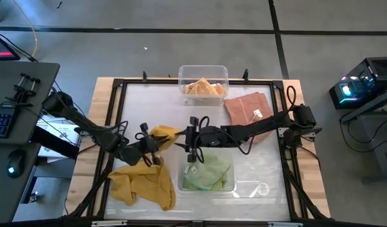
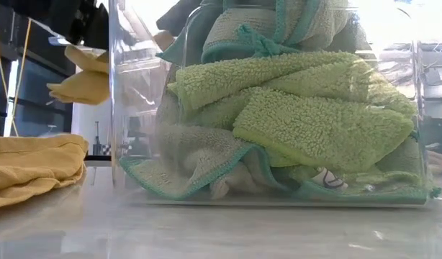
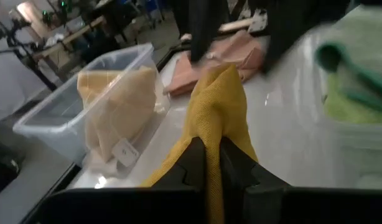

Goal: Sort towels by color in basket
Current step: Put the top yellow towel into the top transparent bin

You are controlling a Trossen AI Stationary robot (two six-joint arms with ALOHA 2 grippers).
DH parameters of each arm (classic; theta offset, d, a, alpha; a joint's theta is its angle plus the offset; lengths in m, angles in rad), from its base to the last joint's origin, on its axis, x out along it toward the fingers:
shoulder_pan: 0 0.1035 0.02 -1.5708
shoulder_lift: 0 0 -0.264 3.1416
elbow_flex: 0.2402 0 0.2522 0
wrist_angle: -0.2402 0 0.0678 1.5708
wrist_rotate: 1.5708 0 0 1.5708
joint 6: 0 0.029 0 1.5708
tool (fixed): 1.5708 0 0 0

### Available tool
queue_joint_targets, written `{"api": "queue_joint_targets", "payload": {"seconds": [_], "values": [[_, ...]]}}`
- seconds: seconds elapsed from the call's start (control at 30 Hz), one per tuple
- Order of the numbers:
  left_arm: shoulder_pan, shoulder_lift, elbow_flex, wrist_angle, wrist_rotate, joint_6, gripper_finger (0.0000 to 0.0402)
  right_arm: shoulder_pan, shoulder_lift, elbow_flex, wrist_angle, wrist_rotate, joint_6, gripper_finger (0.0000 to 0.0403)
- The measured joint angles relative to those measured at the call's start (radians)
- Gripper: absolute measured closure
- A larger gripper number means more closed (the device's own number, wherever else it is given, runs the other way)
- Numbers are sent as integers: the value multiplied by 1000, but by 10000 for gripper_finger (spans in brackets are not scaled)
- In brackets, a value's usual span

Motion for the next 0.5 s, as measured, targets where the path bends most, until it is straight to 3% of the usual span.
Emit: {"api": "queue_joint_targets", "payload": {"seconds": [0.1,0.3,0.5], "values": [[-15,0,0,18,-5,24,396,-9,13,0,-3,-93,2,237],[-31,1,0,20,-7,18,396,-18,53,2,13,-90,-16,263],[-29,1,0,15,-8,-18,381,-21,84,2,50,-81,-16,336]]}}
